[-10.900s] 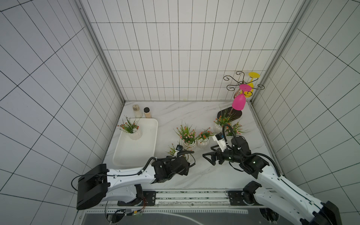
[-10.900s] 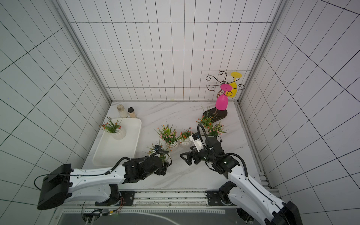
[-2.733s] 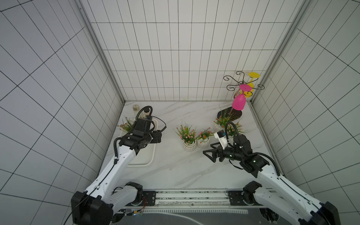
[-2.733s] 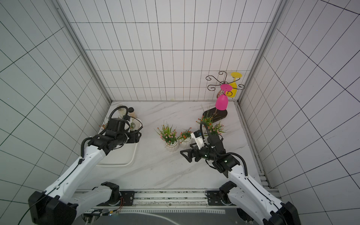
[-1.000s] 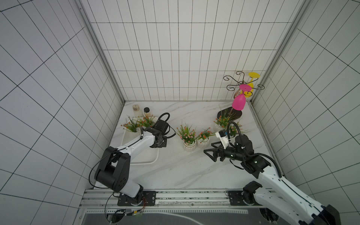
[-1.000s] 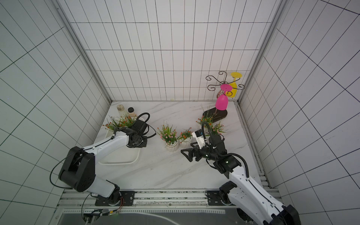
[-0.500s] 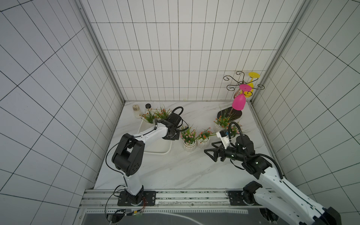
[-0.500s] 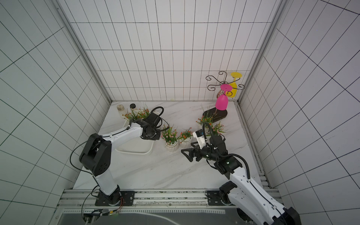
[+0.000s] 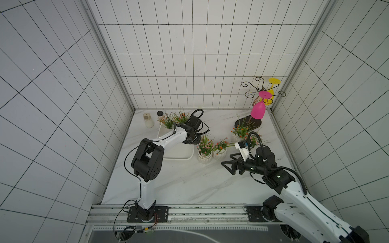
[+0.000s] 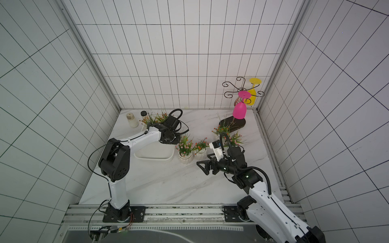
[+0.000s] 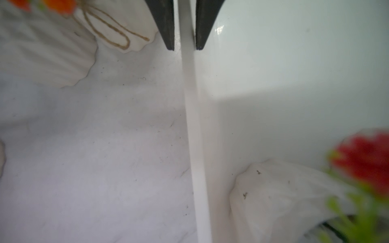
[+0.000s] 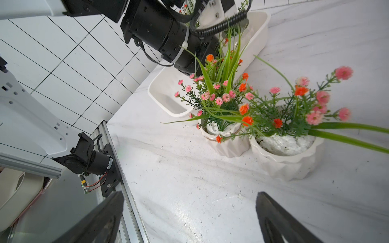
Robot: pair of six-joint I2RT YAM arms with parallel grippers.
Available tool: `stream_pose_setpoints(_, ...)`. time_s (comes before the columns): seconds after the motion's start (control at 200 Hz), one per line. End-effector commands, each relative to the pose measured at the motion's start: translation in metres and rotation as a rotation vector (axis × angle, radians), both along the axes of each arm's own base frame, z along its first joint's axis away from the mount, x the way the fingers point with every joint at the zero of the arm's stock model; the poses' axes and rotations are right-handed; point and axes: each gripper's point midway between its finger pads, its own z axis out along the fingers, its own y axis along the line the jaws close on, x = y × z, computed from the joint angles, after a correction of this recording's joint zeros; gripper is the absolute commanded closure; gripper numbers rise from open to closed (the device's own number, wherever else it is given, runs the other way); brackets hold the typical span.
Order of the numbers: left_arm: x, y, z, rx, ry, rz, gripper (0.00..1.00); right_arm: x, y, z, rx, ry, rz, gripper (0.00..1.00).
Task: Put the potted gypsophila into the storage box
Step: Move the storage box to the center of the board.
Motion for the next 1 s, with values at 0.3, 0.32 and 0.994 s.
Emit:
stream_pose_setpoints(0.3,-0.012,0.028,0.14,-0.118,-0.251,-0.069,0.37,0.027,-0.035,0.008,-0.142,-0.048,-0.165,0.01)
stream_pose_setpoints(0.32,-0.016,0.033,0.144,-0.133,-0.254,-0.067,0.37,0.029,-0.036,0.007,-0.158,-0.05,-0.17,0.01)
stream_pose_setpoints(0.994,-0.117,0.095,0.142,-0.453,-0.313,-0.074,0.21,0.087,-0.027,-0.025,-0.462,-0.195,0.0,0.01)
